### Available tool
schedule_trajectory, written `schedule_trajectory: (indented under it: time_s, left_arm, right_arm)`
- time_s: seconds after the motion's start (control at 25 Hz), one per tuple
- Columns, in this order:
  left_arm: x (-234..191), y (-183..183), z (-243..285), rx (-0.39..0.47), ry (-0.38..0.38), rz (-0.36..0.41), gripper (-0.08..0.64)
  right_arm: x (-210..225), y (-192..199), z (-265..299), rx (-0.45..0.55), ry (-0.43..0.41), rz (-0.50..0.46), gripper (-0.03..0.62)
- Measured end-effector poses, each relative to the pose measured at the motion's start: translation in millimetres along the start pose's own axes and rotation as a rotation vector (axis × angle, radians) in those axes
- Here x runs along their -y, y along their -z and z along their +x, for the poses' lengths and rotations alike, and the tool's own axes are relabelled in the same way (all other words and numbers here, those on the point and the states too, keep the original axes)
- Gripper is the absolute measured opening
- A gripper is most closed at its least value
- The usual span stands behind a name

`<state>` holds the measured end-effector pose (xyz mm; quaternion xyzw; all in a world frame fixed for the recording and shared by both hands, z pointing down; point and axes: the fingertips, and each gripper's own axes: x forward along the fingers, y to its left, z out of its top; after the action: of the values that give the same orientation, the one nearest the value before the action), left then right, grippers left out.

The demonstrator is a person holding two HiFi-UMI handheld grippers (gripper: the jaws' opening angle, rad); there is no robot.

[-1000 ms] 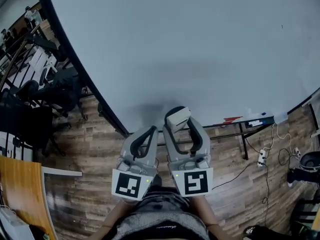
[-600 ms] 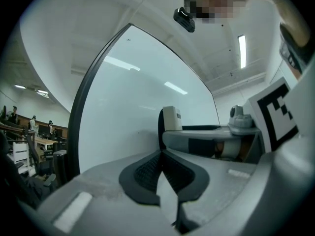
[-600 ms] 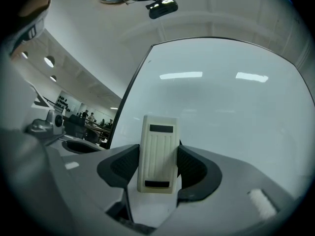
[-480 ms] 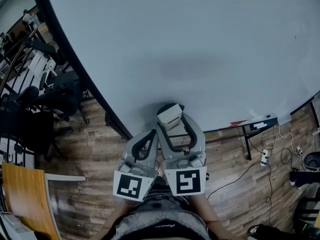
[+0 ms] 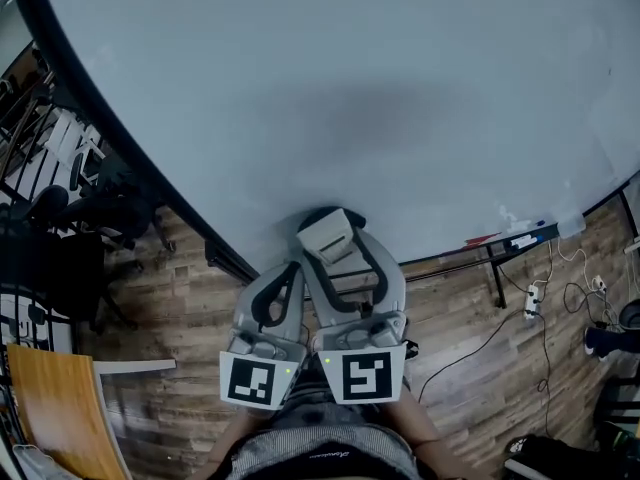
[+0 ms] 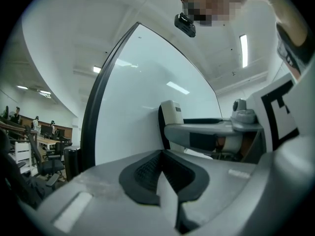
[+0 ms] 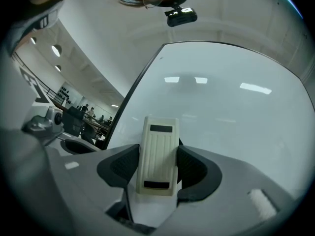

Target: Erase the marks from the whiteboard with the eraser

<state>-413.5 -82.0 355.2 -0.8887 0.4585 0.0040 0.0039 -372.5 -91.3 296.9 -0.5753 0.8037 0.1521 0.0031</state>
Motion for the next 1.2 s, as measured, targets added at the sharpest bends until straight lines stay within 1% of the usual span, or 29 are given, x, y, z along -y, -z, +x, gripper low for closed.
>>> schedule_trajectory:
  time_s: [0.12, 0.24, 0.36, 0.48, 0.6, 0.76, 0.84, 1.08, 1.2]
  left_arm:
    - [4.1, 2.5, 7.2, -0.017, 0.006, -0.005, 0.003]
    - [9.3, 2.1, 12.8, -0.023, -0.004, -0.011, 0.003]
    - [20.0, 0.2, 19.2, -0.015, -0.009, -0.001, 0.003]
    - [26.9, -5.4, 28.3, -0.004, -0.014, 0.009, 0.003]
    - [37.8, -7.6, 41.4, -0.002, -0.016, 0.025, 0.003]
    - [58.8, -11.1, 55.4, -0.005, -0.014, 0.0, 0.003]
    - [74.5, -13.4, 62.9, -0.005, -0.006, 0.003, 0.003]
    - [118.7, -16.4, 92.9, -0.012, 0.01, 0.008, 0.003]
    - [143.1, -17.2, 109.8, -0.014, 0.014, 0.016, 0.003]
  right_arm:
    - [0.8, 3.6, -0.1, -0.019, -0.022, -0.004, 0.247]
    - [2.9, 3.1, -2.1, -0.024, -0.055, -0.008, 0.247]
    - [12.4, 1.4, -7.5, -0.026, -0.09, 0.005, 0.247]
    - [27.8, -1.6, -8.8, -0.025, -0.095, -0.002, 0.247]
    - [49.9, -1.0, -11.8, -0.016, -0.094, 0.001, 0.247]
    - [75.4, 2.1, -21.6, -0.022, -0.091, 0.006, 0.247]
    - [91.5, 4.7, -27.9, -0.027, -0.086, 0.009, 0.247]
    - [150.2, 11.9, -46.5, -0.025, -0.061, -0.004, 0.247]
    - [183.5, 17.2, -57.2, -0.022, -0.046, 0.012, 0.247]
